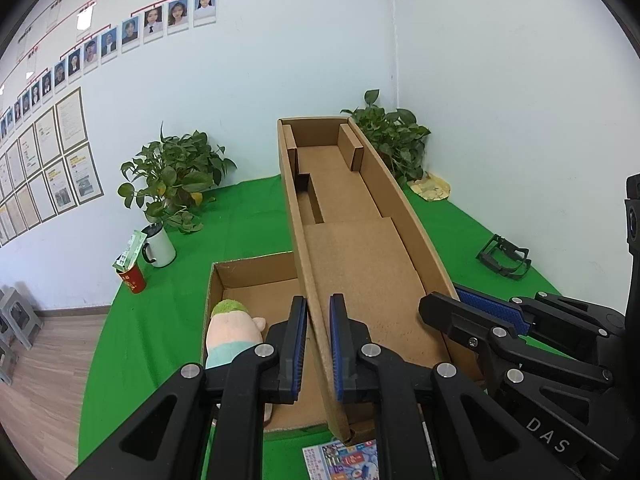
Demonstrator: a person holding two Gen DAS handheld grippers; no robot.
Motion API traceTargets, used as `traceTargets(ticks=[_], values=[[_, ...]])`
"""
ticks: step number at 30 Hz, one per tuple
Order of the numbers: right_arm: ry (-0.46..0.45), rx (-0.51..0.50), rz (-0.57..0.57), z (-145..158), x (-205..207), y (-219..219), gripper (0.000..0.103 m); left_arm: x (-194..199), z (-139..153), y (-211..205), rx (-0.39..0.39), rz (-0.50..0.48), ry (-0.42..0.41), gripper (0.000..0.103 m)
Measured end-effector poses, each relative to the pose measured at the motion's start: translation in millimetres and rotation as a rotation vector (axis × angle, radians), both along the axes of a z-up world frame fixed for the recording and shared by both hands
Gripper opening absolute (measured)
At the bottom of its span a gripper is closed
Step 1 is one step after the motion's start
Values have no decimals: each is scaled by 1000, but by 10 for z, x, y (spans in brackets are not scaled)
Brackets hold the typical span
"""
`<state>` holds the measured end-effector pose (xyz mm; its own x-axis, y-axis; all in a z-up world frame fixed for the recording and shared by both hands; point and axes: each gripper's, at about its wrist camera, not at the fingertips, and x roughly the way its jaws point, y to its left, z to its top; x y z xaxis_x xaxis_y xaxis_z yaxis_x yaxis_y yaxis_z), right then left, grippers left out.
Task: Organize objects
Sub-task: 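Grasp the insert tray with the right tool while the left tool holds it, then lower the insert tray into the large box beside the plush toy with both tools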
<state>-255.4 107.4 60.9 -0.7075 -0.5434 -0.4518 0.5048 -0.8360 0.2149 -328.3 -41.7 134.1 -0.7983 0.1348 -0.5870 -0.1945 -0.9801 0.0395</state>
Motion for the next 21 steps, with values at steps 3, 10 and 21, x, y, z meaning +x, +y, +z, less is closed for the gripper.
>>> traceTargets(ticks=[3,10,21], values=[[-47,-8,16,-64,-215,-68,15,-232,-82,-111,8,6,-27,8],[-159,35,44,-470,-654,-301,15,-782,-619,-316,-2,37,-125,8],[-370,68,57,-1512,-1118,-426,13,-1320,-2033,-422,-19,86,-367,8]])
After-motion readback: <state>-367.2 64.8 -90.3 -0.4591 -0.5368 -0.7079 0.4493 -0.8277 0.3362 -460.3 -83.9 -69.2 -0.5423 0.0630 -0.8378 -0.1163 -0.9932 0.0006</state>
